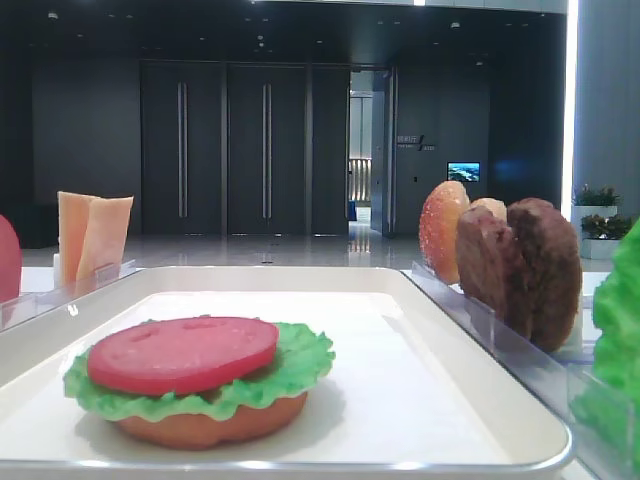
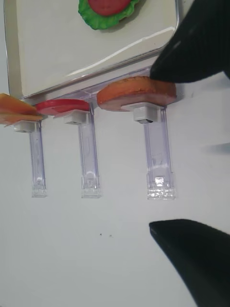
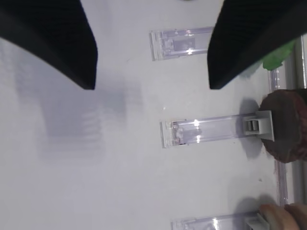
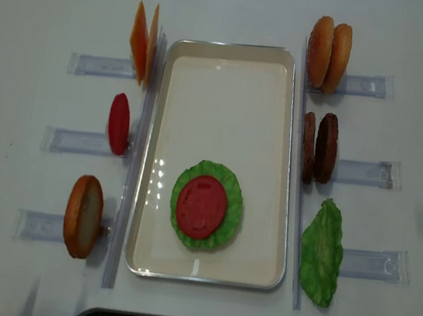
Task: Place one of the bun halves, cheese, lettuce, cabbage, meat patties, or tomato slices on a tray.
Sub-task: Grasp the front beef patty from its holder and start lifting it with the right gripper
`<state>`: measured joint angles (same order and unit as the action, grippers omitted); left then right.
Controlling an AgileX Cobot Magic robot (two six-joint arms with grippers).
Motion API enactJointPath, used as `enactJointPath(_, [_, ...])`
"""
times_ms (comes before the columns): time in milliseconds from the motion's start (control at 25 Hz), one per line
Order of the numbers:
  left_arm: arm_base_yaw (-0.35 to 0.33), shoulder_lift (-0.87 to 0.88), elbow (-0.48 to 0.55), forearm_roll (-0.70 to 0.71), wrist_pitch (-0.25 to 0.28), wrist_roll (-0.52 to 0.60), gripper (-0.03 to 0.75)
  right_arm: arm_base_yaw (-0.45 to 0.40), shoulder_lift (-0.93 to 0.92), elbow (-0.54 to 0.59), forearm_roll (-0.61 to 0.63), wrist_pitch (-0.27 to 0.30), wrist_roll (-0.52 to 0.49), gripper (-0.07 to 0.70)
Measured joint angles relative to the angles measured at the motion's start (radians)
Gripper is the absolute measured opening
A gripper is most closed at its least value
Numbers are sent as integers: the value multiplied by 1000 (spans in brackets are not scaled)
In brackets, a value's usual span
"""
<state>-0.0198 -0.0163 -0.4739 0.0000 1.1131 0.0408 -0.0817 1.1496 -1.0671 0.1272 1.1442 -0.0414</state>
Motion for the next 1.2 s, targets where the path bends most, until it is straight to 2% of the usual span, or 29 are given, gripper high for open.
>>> enactJointPath(320, [0,0,0,0,0,0,692,0,53,-48,0,1,0,465])
enactJointPath(560, [0,0,0,0,0,0,692,16,56,-48,0,49,61,438])
enactJointPath(760, [0,0,0,0,0,0,692,144,82,-53,-8,59,156,424])
enactJointPath(1040, [0,0,0,0,0,0,692,427,137,-117,-92,29,381,424])
enactJointPath(1200, [0,0,0,0,0,0,692,535,205,-168,-118,38,463,424])
